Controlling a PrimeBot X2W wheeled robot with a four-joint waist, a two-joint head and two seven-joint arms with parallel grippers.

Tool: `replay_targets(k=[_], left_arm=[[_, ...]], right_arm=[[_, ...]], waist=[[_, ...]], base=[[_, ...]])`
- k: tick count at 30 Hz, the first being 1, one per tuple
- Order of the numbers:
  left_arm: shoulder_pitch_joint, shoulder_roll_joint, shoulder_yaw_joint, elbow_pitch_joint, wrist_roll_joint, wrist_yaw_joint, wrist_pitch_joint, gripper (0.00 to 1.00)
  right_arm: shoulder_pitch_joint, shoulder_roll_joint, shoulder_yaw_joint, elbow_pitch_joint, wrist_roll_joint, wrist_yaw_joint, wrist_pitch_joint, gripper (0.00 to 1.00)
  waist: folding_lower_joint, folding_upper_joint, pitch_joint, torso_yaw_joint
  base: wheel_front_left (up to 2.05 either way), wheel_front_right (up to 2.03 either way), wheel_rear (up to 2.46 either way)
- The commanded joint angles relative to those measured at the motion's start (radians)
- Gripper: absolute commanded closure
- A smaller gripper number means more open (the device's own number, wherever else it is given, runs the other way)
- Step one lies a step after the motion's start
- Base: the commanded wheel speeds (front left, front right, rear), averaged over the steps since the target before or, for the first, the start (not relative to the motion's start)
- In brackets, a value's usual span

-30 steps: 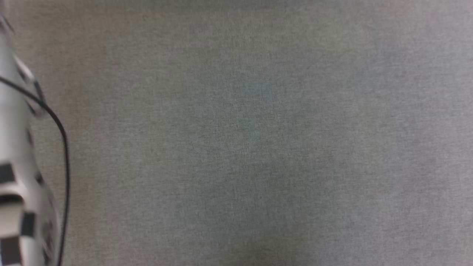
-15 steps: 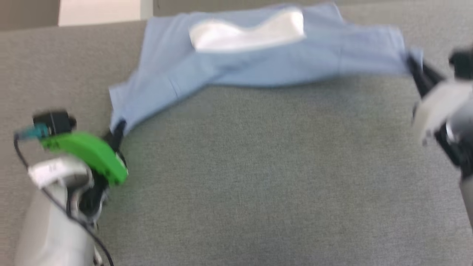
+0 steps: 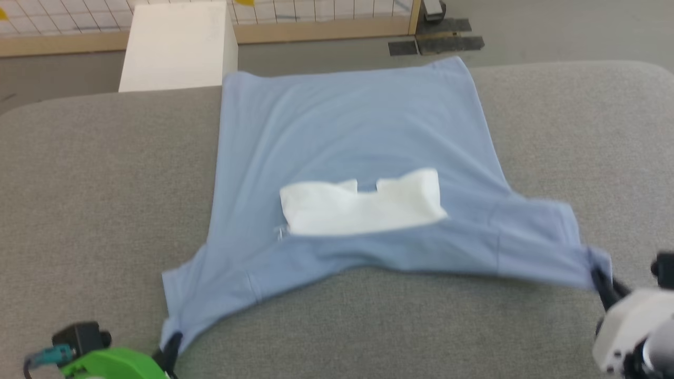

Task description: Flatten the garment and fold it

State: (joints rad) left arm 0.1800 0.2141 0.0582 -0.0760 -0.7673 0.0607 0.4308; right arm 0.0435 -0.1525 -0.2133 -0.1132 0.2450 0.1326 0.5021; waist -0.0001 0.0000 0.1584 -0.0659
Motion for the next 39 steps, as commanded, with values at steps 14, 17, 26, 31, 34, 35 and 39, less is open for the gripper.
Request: replay_targets(k=[14,17,26,31,34,35,39], left_arm=[[0.200,-0.020,-0.013,-0.012,0.007,0.067,0.054,1.00],[0.204,-0.021,-0.029,0.013,0.018,0.069,0.057,1.00],[0.176,-0.037,-0.055,0.041,0.018,0.040,0.027,1.00],[0.165,-0.037,-0.063,0.034,0.021,0.028,0.013,1.00],[0.163,-0.035,-0.066,0.022,0.026,0.027,0.009,1.00],[0.162,-0.033,-0.069,0.018,0.029,0.027,0.008,1.00],[0.145,-0.031,-0.089,0.003,0.046,0.026,0.009,1.00]], right_arm=[[0.198,0.102,-0.205,0.102,0.004,-0.002,0.110,1.00],[0.200,0.102,-0.200,0.183,0.022,-0.002,0.085,1.00],[0.151,0.102,-0.191,0.354,0.025,-0.002,-0.025,1.00],[0.119,0.102,-0.189,0.302,0.030,-0.002,-0.081,0.00],[0.087,0.102,-0.184,0.208,0.037,-0.002,-0.146,0.00],[0.070,0.102,-0.185,0.169,0.037,-0.002,-0.181,0.00],[-0.001,0.102,-0.196,0.080,0.053,-0.002,-0.290,0.00]], waist=[[0.0001,0.0000,-0.063,0.043],[0.0001,0.0000,-0.064,0.051],[0.0001,0.0000,-0.058,0.067],[0.0001,0.0000,-0.060,0.068],[0.0001,0.0000,-0.059,0.070],[0.0001,0.0000,-0.058,0.072],[0.0001,0.0000,-0.044,0.093]], base=[[0.00,0.00,0.00],[0.00,0.00,0.00],[0.00,0.00,0.00],[0.00,0.00,0.00],[0.00,0.00,0.00],[0.00,0.00,0.00],[0.00,0.00,0.00]])
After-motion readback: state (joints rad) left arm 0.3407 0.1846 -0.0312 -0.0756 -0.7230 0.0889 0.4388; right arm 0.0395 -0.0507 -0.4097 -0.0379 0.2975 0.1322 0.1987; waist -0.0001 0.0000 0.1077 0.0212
